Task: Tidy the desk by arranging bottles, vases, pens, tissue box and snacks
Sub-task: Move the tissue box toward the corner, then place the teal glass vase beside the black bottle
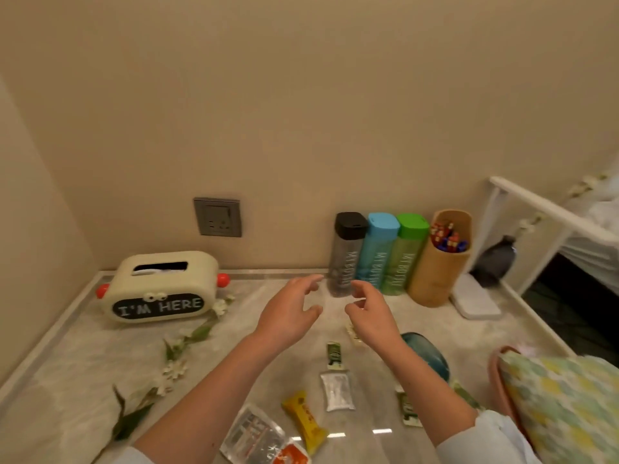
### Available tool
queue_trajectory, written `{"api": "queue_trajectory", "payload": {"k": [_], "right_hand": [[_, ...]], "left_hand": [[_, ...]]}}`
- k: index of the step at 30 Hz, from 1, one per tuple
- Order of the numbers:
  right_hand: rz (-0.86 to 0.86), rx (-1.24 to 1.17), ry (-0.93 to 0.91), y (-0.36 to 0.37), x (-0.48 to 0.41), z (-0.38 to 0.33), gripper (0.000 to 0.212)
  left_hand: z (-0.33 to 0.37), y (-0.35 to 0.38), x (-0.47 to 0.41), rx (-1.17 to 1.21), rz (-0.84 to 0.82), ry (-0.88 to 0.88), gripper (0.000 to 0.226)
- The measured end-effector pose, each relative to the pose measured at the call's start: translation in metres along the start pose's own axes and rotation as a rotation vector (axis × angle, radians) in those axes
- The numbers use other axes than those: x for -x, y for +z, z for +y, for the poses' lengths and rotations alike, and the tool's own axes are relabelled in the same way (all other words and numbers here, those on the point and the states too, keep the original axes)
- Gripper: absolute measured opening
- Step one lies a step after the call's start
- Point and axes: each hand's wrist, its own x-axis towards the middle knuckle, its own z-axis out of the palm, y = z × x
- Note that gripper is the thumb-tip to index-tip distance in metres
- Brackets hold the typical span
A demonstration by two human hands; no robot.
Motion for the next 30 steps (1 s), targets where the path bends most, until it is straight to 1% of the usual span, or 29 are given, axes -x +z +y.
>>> {"api": "queue_trajectory", "payload": {"k": [3,6,9,11,14,17,20,23,26,28,30], "right_hand": [[0.034,0.047,0.069,-0.036,0.011,0.025,0.053],[-0.013,0.176,0.151,-0.069,0.016,0.050,0.056],[-0.132,0.331,0.218,-0.091,0.018,0.069,0.062],[-0.222,0.405,0.250,-0.101,0.018,0.077,0.068],[-0.372,0.457,0.320,-0.108,0.016,0.082,0.071],[-0.464,0.434,0.349,-0.111,0.012,0.087,0.069],[-0.492,0.387,0.361,-0.113,0.010,0.092,0.063],[-0.512,0.318,0.381,-0.112,0.009,0.095,0.067],[-0.502,0.253,0.348,-0.111,0.004,0.087,0.063],[-0.475,0.181,0.309,-0.109,0.001,0.075,0.061],[-0.413,0.093,0.257,-0.105,-0.005,0.060,0.062]], "left_hand": [[0.029,0.043,0.001,0.066,-0.109,0.025,0.056],[0.053,0.078,0.001,0.097,-0.217,0.032,0.057],[0.065,0.106,0.000,0.110,-0.315,0.017,0.058],[0.070,0.123,0.000,0.054,-0.362,0.003,0.059],[0.074,0.138,0.001,-0.035,-0.363,-0.009,0.057],[0.072,0.146,0.001,-0.036,-0.341,-0.054,0.053],[0.071,0.151,0.001,-0.009,-0.360,-0.113,0.049],[0.071,0.152,0.000,0.079,-0.356,-0.162,0.042],[0.070,0.145,-0.004,0.158,-0.330,-0.171,0.026],[0.068,0.134,-0.005,0.217,-0.286,-0.224,0.027],[0.066,0.117,-0.004,0.302,-0.238,-0.317,0.033]]}}
